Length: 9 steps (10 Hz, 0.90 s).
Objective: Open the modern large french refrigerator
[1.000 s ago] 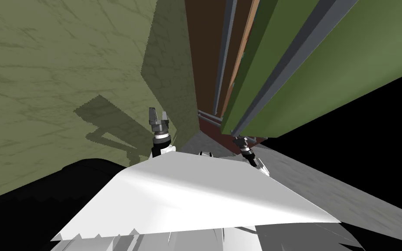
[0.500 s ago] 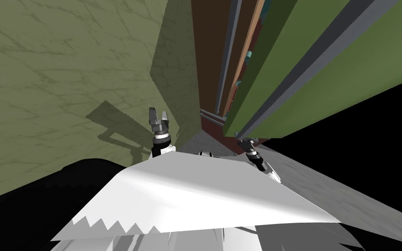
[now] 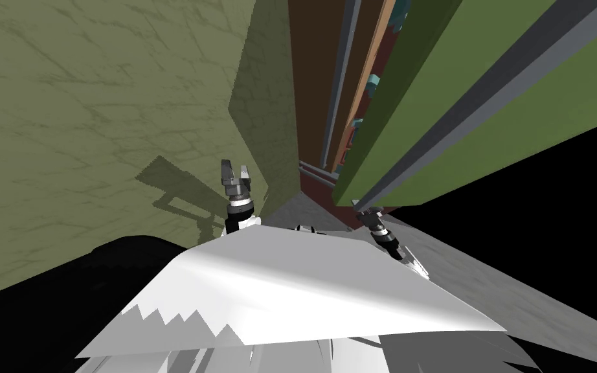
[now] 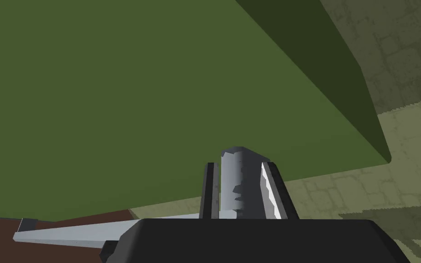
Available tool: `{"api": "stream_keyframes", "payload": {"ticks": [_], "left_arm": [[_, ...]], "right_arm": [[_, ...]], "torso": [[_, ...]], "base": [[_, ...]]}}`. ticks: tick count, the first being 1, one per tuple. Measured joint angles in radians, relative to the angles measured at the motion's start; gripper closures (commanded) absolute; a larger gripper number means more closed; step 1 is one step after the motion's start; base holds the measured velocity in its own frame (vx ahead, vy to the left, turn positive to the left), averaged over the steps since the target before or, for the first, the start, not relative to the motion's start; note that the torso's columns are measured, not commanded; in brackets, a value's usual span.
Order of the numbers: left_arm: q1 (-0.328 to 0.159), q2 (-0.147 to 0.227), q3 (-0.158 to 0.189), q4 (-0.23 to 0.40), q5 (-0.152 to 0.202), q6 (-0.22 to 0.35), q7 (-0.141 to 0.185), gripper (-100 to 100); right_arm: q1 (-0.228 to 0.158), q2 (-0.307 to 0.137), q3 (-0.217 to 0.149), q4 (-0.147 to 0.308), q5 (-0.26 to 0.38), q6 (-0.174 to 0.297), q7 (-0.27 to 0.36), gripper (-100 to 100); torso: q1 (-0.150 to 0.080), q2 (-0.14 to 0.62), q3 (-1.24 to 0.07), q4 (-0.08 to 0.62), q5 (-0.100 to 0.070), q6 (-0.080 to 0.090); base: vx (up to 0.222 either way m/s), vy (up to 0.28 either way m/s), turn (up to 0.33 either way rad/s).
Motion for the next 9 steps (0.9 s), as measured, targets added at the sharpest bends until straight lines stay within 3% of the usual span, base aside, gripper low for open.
{"api": "stream_keyframes", "payload": {"ticks": [5,7,8,9], "left_arm": [[0.0,0.0,0.0,0.0,0.0,0.0,0.0,0],[0.0,0.0,0.0,0.0,0.0,0.0,0.0,0],[0.0,0.0,0.0,0.0,0.0,0.0,0.0,0],[0.0,0.0,0.0,0.0,0.0,0.0,0.0,0]], "right_arm": [[-0.017,-0.019,0.056,0.032,0.031,-0.112,-0.027,100],[-0.005,-0.021,0.068,0.011,0.039,-0.127,-0.041,100],[-0.005,-0.025,0.077,0.007,0.044,-0.14,-0.049,-100],[-0.014,-0.036,0.075,0.009,0.039,-0.141,-0.062,-100]], "torso": [[-0.005,0.0,0.0,0.002,0.001,0.006],[0.004,-0.007,-0.005,0.001,0.004,0.002],[0.003,-0.004,-0.004,0.003,0.004,0.002],[0.004,-0.005,-0.002,-0.002,0.0,0.003]], "base": [[-0.14,-0.169,0.06],[-0.095,-0.12,0.052],[-0.075,-0.063,0.02],[-0.045,0.048,-0.022]]}}
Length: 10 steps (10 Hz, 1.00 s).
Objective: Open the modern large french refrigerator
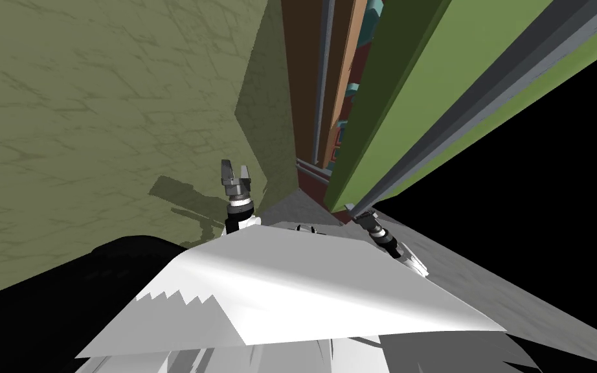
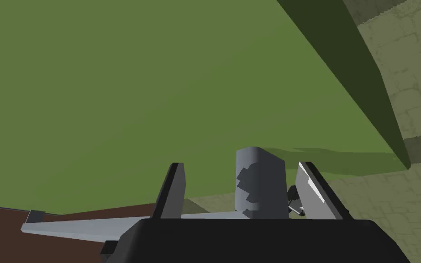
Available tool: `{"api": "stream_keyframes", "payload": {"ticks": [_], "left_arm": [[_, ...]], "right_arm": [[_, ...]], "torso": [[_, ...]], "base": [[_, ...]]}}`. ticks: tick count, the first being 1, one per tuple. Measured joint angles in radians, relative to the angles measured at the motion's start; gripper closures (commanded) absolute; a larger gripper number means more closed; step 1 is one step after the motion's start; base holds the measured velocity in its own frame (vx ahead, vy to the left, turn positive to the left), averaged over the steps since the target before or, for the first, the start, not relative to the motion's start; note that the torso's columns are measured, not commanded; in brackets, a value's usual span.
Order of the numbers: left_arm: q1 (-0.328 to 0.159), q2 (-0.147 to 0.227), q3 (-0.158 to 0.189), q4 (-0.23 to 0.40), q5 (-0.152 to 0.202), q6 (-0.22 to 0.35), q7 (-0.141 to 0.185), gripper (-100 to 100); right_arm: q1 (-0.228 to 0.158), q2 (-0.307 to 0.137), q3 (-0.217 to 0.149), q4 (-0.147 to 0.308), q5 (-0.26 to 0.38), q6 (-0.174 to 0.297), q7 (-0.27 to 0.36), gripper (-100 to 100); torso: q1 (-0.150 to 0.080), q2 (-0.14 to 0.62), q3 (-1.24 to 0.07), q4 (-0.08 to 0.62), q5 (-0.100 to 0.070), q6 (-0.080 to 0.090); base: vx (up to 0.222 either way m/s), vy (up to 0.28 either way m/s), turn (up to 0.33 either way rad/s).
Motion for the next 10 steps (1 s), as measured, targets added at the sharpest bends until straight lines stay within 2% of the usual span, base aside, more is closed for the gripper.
{"api": "stream_keyframes", "payload": {"ticks": [1,2,3,4,5,7,8,9,10], "left_arm": [[0.0,0.0,0.0,0.0,0.0,0.0,0.0,0],[0.0,0.0,0.0,0.0,0.0,0.0,0.0,0],[0.0,0.0,0.0,0.0,0.0,0.0,0.0,0],[0.0,0.0,0.0,0.0,0.0,0.0,0.0,0],[0.0,0.0,0.0,0.0,0.0,0.0,0.0,0],[0.0,0.0,0.0,0.0,0.0,0.0,0.0,0],[0.0,0.0,0.0,0.0,0.0,0.0,0.0,0],[0.0,0.0,0.0,0.0,0.0,0.0,0.0,0],[0.0,0.0,0.0,0.0,0.0,0.0,0.0,0]], "right_arm": [[-0.001,-0.01,-0.005,-0.022,-0.007,0.017,-0.02,-100],[-0.014,-0.021,-0.007,-0.018,-0.011,0.033,-0.038,-100],[-0.038,-0.035,-0.008,0.004,-0.015,0.039,-0.052,-100],[-0.038,-0.04,-0.01,-0.003,-0.018,0.048,-0.063,-100],[-0.052,-0.049,-0.007,0.008,-0.019,0.05,-0.075,-100],[-0.041,-0.062,-0.009,-0.037,-0.026,0.085,-0.113,-100],[-0.056,-0.07,-0.01,-0.013,-0.029,0.08,-0.119,-100],[-0.055,-0.07,-0.009,-0.006,-0.027,0.081,-0.118,0],[-0.052,-0.07,-0.008,-0.003,-0.025,0.085,-0.118,0]], "torso": [[-0.001,-0.004,-0.001,-0.004,-0.002,0.0],[-0.003,-0.005,-0.003,-0.003,-0.003,-0.002],[-0.005,-0.005,-0.003,-0.002,-0.002,-0.003],[-0.005,-0.002,-0.002,0.0,-0.001,-0.001],[-0.006,0.001,-0.001,0.003,0.001,0.0],[-0.002,0.007,0.001,0.01,0.007,0.001],[-0.002,0.008,0.002,0.01,0.008,0.001],[-0.001,0.007,0.003,0.006,0.004,0.002],[-0.002,0.006,0.003,0.003,0.001,0.001]], "base": [[-0.062,0.079,-0.043],[-0.07,0.068,0.0],[-0.032,0.035,0.018],[-0.035,0.033,0.005],[-0.031,0.03,0.002],[-0.045,0.039,0.001],[0.0,0.0,0.0],[0.009,-0.008,0.001],[0.008,-0.007,0.0]]}}
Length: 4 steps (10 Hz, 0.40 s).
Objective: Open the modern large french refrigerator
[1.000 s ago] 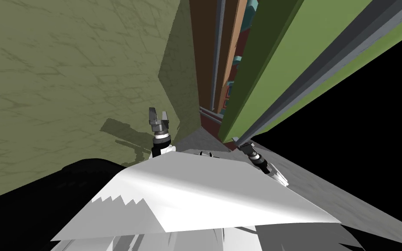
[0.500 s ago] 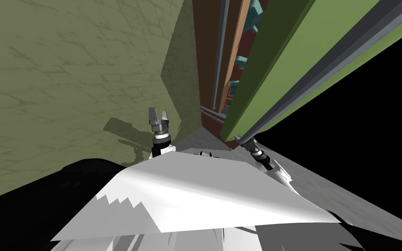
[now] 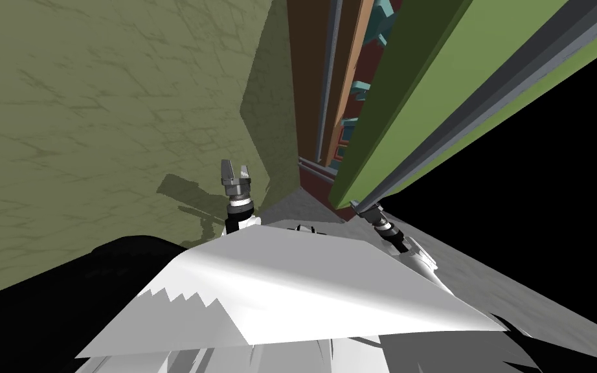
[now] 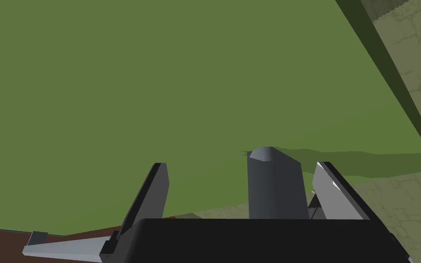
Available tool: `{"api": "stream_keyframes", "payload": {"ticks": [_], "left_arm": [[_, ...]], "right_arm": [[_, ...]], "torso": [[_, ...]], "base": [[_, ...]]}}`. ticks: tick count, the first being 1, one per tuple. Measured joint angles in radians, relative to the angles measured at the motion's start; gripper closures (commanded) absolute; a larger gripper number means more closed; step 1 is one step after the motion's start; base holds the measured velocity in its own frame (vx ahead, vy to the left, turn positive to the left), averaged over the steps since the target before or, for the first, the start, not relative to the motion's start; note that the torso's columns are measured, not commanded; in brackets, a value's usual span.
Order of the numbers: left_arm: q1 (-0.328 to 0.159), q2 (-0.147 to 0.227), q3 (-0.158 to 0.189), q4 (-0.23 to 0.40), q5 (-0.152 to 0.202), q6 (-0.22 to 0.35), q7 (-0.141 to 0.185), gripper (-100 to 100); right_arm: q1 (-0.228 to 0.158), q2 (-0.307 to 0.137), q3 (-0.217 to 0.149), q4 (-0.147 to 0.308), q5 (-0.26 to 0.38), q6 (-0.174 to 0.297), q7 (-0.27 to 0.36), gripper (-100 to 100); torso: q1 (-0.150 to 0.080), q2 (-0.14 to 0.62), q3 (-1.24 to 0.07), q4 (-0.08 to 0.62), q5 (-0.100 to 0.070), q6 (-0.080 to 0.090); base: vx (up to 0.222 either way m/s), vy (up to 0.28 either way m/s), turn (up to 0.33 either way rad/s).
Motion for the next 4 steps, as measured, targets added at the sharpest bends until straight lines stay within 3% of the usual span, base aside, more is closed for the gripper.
{"api": "stream_keyframes", "payload": {"ticks": [4], "left_arm": [[0.0,0.0,0.0,0.0,0.0,0.0,0.0,0]], "right_arm": [[0.006,-0.001,0.001,0.008,0.004,0.01,0.002,0]], "torso": [[-0.004,-0.006,-0.002,-0.005,-0.005,-0.001]], "base": [[0.003,-0.003,-0.001]]}}
